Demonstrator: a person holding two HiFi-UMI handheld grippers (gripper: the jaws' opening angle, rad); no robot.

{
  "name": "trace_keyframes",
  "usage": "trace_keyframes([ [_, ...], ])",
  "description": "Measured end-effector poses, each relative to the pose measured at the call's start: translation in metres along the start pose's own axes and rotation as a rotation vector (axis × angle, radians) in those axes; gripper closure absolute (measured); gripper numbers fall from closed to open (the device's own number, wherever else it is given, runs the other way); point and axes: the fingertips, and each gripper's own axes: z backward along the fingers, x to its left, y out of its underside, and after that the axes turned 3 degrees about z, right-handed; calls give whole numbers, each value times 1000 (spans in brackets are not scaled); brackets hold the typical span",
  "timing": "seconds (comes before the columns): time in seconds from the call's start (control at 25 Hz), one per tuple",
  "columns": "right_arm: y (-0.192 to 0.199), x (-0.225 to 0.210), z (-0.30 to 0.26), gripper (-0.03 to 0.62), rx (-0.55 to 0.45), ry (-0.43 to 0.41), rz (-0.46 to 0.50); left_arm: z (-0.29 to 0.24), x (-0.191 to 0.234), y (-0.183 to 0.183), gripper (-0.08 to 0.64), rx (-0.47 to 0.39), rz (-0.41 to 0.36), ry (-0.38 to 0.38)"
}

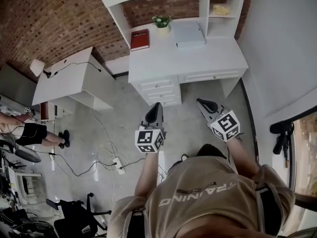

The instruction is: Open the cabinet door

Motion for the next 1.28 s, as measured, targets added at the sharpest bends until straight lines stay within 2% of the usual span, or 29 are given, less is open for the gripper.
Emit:
trace_keyframes([
  [0.16, 8, 0, -7, 580, 28, 9, -1, -2, 14, 12, 551, 19, 25, -13],
  [0.48, 26, -38, -41, 580, 31, -16, -30, -45, 29, 23, 551, 51, 33, -36],
  [0.6, 31, -60, -62, 580, 15, -25, -56, -71, 38, 13, 551, 57, 15, -39],
  [0.8, 16, -107, -98, 580, -35, -28, -50, -121, 57, -16, 551, 58, -52, -54],
  [1.0, 15, -170, -121, 580, -50, -27, -59, -183, 57, -27, 551, 36, 25, -45],
  [1.08, 21, -191, -131, 580, -45, -37, -63, -205, 56, -27, 551, 38, 29, -50],
  [1.16, 26, -207, -140, 580, -39, -45, -67, -224, 56, -25, 551, 44, 39, -48],
  [1.28, 35, -225, -157, 580, -33, -52, -83, -242, 60, -19, 551, 50, 103, -39],
])
